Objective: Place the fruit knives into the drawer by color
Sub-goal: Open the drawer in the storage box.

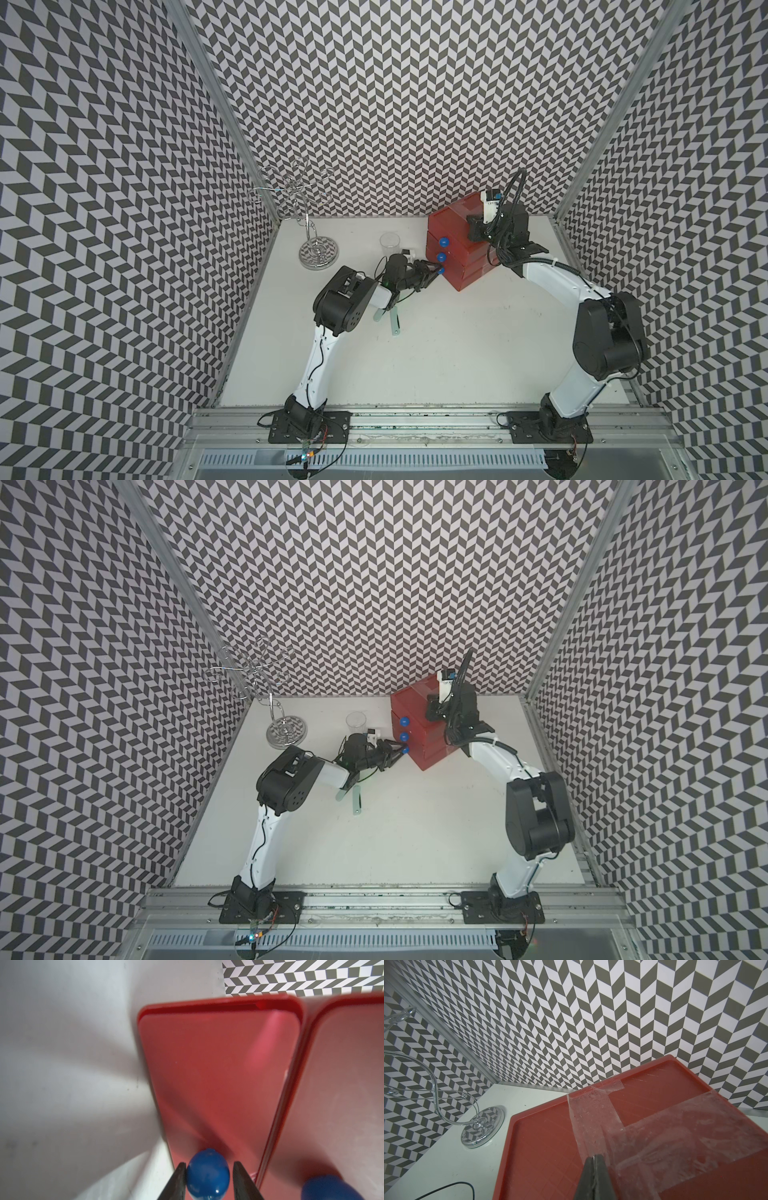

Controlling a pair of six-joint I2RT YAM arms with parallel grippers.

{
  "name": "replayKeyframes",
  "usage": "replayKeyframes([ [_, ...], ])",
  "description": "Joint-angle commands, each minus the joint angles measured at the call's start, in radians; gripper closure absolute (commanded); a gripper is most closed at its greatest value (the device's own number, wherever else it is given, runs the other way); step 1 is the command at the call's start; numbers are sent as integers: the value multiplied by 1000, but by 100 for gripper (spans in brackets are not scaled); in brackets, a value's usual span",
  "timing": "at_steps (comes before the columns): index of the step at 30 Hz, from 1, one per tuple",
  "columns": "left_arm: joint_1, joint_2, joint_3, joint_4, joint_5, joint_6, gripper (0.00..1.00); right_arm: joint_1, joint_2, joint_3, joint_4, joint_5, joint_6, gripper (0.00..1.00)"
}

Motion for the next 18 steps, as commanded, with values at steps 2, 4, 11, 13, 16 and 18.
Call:
replayKeyframes([
  [2, 2, 16, 28, 42, 11, 3, 66, 6, 208, -130, -443, -49, 42, 100],
  [4, 3, 14, 24, 44, 11, 3, 69, 6, 210, -130, -443, -48, 41, 100],
  [11, 9, -15, -33, 67, 8, -3, 70, 4, 208, -132, -442, -45, 43, 100],
  [13, 13, -37, -62, 71, 10, 0, 70, 2, 208, -132, -440, -46, 43, 100],
  [16, 23, -81, -126, 73, 7, 12, 70, 2, 208, -132, -440, -48, 43, 100],
  [18, 31, -110, -173, 80, 8, 19, 70, 2, 207, -132, -440, -47, 45, 100],
])
